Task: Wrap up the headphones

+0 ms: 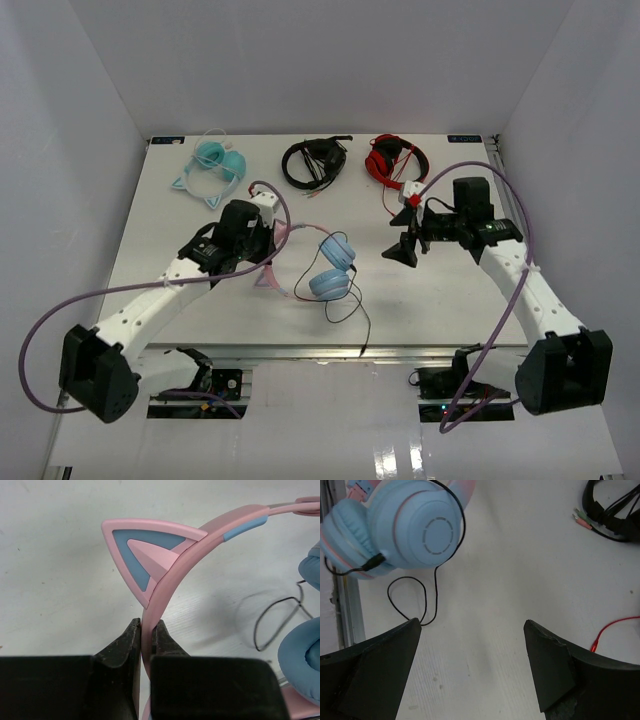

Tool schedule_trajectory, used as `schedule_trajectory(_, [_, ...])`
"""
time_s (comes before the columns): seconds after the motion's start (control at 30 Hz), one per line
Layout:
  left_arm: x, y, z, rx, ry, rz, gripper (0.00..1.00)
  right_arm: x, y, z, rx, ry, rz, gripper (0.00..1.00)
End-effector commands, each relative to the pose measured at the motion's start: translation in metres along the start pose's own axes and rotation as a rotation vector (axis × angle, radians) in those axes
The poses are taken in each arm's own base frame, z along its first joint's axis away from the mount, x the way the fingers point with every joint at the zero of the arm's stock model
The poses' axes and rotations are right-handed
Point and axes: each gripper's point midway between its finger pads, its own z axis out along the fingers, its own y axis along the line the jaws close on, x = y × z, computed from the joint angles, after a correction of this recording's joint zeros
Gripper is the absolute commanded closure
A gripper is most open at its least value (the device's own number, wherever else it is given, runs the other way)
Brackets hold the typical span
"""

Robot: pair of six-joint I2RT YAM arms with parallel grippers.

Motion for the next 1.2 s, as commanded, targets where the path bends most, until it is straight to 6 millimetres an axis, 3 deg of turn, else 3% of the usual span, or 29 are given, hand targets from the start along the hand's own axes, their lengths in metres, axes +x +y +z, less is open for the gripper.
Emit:
schedule_trajectory(0.0, [-0.045, -0.02, -0.049, 0.102, -0.178, -0.038, 1.0, -0.034, -0.016, 0.024, -0.083, -0.052, 0.049, 0.1])
schedule_trajectory(0.17, [-0.056, -0.023, -0.077, 0.124, -0.234, -0.034, 1.0, -0.046, -0.01, 0.042, -0.242, -0.098, 0.044, 0.1])
schedule_trajectory(0.27, [-0.065, -0.025, -0.095, 0.133, -0.271, -0.054, 1.0, -0.037, -0.005, 0.048, -0.274, -0.099, 0.087, 0.1])
schedule_trajectory(0.47, [-0.094, -0.034, -0.12, 0.169, -0.322, -0.118, 1.0, -0.012, 0.042, 0.07, -0.354, -0.107, 0.205, 0.1])
schedule_trajectory(0.57, [-0.108, -0.041, -0.129, 0.201, -0.348, -0.14, 1.0, -0.009, 0.05, 0.077, -0.334, -0.122, 0.195, 0.1])
schedule_trajectory(0.77, [-0.137, -0.053, -0.149, 0.259, -0.4, -0.159, 1.0, -0.037, 0.03, 0.086, -0.265, -0.22, 0.102, 0.1])
schedule_trajectory(0.97, [-0.155, -0.057, -0.161, 0.276, -0.436, -0.179, 1.0, -0.064, 0.014, 0.094, -0.237, -0.273, 0.291, 0.1])
schedule_trajectory(1.17, [-0.171, -0.057, -0.169, 0.276, -0.473, -0.214, 1.0, -0.076, 0.027, 0.098, -0.32, -0.325, 0.481, 0.08])
